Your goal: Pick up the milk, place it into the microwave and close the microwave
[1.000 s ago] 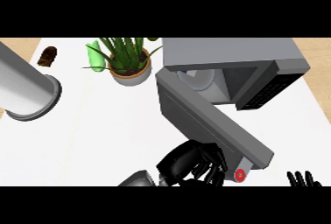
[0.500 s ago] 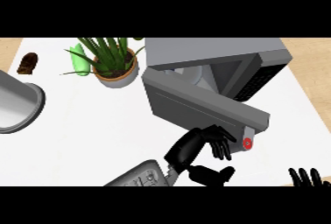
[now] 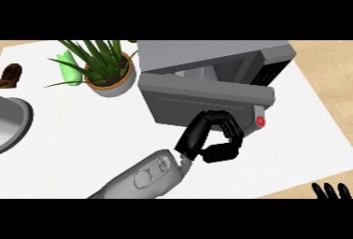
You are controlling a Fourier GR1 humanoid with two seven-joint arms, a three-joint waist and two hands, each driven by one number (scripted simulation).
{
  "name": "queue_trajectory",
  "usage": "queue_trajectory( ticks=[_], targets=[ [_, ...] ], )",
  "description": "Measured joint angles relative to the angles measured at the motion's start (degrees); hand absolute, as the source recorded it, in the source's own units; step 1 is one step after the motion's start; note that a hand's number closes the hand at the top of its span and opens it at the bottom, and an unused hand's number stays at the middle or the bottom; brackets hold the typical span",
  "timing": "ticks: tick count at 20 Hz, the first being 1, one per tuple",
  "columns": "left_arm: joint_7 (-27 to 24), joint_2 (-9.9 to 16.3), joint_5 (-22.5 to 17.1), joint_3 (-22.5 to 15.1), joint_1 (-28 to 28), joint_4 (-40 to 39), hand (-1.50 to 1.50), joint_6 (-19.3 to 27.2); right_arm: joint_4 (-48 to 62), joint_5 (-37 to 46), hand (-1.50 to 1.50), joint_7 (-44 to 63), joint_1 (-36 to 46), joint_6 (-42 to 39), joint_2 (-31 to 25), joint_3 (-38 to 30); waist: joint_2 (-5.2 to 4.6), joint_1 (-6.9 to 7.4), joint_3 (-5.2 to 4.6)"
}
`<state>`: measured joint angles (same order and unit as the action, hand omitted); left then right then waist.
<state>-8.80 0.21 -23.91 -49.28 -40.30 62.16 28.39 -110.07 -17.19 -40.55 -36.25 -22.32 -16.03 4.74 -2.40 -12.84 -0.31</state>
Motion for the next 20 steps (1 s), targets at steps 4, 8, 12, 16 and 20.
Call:
queue_trajectory(
  ticks=[4,8,12,16,20],
  targets=[
    [-2.1,-0.1,-4.6,2.2,-3.1,-2.4,1.50,0.7,-2.4,-1.2,-1.50,1.3,-0.3,-1.1,-1.4,0.4,-0.62,-1.59,-0.03],
    [-4.1,-0.2,-8.3,4.3,-6.0,-5.4,1.50,0.8,-4.3,-2.5,-1.50,2.4,-0.7,-1.8,-2.2,0.9,-1.23,-3.16,-0.01],
    [-5.8,-0.2,-11.4,5.8,-9.0,-8.6,1.50,0.5,-6.0,-3.9,-1.50,3.2,-1.2,-2.3,-2.9,0.9,-1.53,-4.48,0.04],
    [-7.8,-0.2,-13.6,6.5,-10.8,-11.0,1.50,0.5,-7.4,-5.0,-1.50,3.9,-1.5,-2.7,-3.8,0.7,-1.74,-5.34,0.07],
    [-9.9,0.0,-15.4,6.3,-10.6,-11.4,1.50,1.2,-8.8,-6.1,-1.50,4.4,-2.0,-3.3,-4.3,0.8,-1.55,-6.04,0.11]
  ],
)
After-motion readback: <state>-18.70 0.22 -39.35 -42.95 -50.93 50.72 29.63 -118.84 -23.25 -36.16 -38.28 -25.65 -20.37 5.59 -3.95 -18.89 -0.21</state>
